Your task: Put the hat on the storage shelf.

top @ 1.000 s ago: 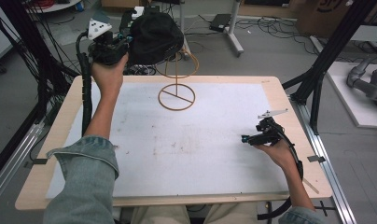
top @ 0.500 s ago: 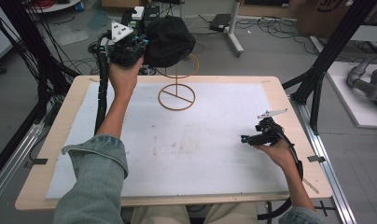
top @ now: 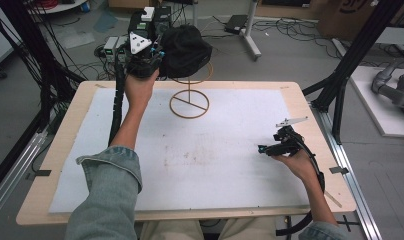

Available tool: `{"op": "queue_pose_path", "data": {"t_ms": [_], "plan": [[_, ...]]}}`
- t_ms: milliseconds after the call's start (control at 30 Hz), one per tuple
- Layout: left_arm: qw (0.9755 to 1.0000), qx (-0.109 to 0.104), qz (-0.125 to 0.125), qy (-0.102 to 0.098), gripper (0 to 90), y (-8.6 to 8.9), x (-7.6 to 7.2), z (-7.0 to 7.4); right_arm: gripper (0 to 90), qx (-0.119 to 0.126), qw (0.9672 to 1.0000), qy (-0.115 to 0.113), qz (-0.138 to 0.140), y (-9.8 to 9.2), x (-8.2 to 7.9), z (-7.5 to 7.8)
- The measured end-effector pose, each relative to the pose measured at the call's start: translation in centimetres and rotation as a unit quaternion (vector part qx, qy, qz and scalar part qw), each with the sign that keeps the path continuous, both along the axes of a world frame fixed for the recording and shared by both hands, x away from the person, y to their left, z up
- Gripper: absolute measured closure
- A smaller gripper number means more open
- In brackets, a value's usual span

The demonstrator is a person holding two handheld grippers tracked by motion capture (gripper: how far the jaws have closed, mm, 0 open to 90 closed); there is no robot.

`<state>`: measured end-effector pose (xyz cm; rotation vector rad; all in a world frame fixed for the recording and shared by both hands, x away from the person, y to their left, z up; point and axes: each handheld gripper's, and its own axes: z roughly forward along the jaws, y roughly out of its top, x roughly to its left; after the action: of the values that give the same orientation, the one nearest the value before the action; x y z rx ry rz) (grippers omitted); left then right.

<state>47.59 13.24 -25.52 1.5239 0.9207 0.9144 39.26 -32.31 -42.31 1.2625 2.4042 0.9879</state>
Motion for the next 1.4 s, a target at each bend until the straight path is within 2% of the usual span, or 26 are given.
{"op": "queue_pose_path", "data": {"t_ms": [267, 600, 800, 867, 1000, 1133, 1167, 1300, 1400], "plan": [[0.9998, 0.017, -0.003, 0.0, 87.6, -0.4, 0.2, -0.6, 11.7, -0.001, 1.0, 0.002, 0.002, 0.1, 0.0, -0.1], [0.9986, 0.053, -0.004, -0.005, 87.4, -1.4, 0.2, -1.3, 11.6, -0.002, 1.0, 0.002, 0.003, 0.1, 0.0, -0.1], [0.9953, 0.096, -0.001, -0.013, 87.1, -1.9, 0.0, -1.6, 11.7, -0.003, 1.0, 0.003, 0.006, 0.2, 0.0, -0.1], [0.9957, 0.092, -0.005, -0.013, 86.3, -1.8, 0.0, -1.7, 11.6, -0.003, 1.0, 0.002, 0.007, 0.2, 0.0, -0.1], [0.9949, 0.099, -0.012, -0.013, 83.7, -1.5, 0.0, -2.0, 11.6, -0.003, 1.0, 0.003, 0.005, 0.3, 0.0, -0.2], [0.9953, 0.095, -0.006, -0.015, 72.1, -1.1, 0.0, -2.1, 11.7, -0.005, 1.0, 0.002, 0.007, 0.3, 0.0, -0.2], [0.9957, 0.092, -0.005, -0.013, 69.3, -0.9, 0.1, -2.1, 11.6, -0.005, 1.0, 0.001, 0.007, 0.3, 0.0, -0.2], [0.9966, 0.081, 0.003, -0.011, 68.1, -0.2, 0.0, -2.2, 11.6, -0.006, 0.9999, 0.001, 0.008, 0.3, 0.1, -0.2], [0.998, 0.063, 0.004, -0.008, 63.6, 0.5, -0.1, -2.0, 11.7, -0.006, 1.0, 0.003, 0.007, 0.4, 0.0, -0.2]]}}
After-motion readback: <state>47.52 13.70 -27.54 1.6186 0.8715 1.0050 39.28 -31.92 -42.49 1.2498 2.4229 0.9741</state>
